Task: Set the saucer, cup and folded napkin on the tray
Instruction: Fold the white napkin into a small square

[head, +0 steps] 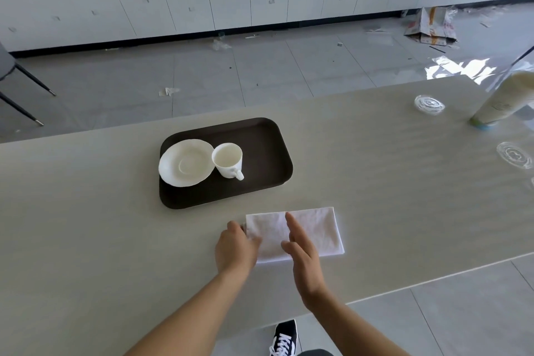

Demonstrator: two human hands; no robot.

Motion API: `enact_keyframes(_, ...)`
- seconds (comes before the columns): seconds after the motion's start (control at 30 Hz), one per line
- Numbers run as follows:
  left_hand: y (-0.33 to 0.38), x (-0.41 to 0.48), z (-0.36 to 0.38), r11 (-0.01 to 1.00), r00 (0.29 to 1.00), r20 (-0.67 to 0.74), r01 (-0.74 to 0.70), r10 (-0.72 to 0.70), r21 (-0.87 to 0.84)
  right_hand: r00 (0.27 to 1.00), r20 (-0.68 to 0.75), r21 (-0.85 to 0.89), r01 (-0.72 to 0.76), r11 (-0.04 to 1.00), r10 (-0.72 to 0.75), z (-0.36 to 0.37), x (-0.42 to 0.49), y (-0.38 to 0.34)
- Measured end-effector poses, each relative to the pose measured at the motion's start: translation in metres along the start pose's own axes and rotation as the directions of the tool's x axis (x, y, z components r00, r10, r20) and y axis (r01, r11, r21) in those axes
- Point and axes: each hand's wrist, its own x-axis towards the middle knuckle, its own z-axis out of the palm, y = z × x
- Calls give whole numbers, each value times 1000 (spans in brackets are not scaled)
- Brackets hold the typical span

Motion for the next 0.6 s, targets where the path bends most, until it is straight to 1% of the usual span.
enact_keyframes(0.1, 2, 2, 1, 999, 1000, -8, 6, -6, 47, 1000, -2, 4, -8, 1000, 8, 2, -12, 10)
enact_keyframes(0.17, 3, 3, 2, 998, 1000, -9, 15, -14, 63, 1000, -14, 36, -23, 999, 23, 3, -12, 7)
enact_keyframes(0.23, 4, 3, 2, 997, 999, 11, 31, -32, 68, 999, -28, 59, -26, 998, 28, 4, -12, 1)
enact_keyframes(0.3, 4, 4, 3, 996, 997, 31, 62, -64, 57, 999, -34, 47, -9, 999, 10, 4, -13, 0)
enact_keyframes(0.47, 11, 2, 6, 986, 986, 32, 166, -166, -1, 997, 6, 7, -80, 997, 80, -2, -17, 14)
enact_keyframes(0.6, 14, 0, 10, 968, 979, 35, 206, -203, -143, 996, 4, 5, -95, 996, 95, -3, -14, 15)
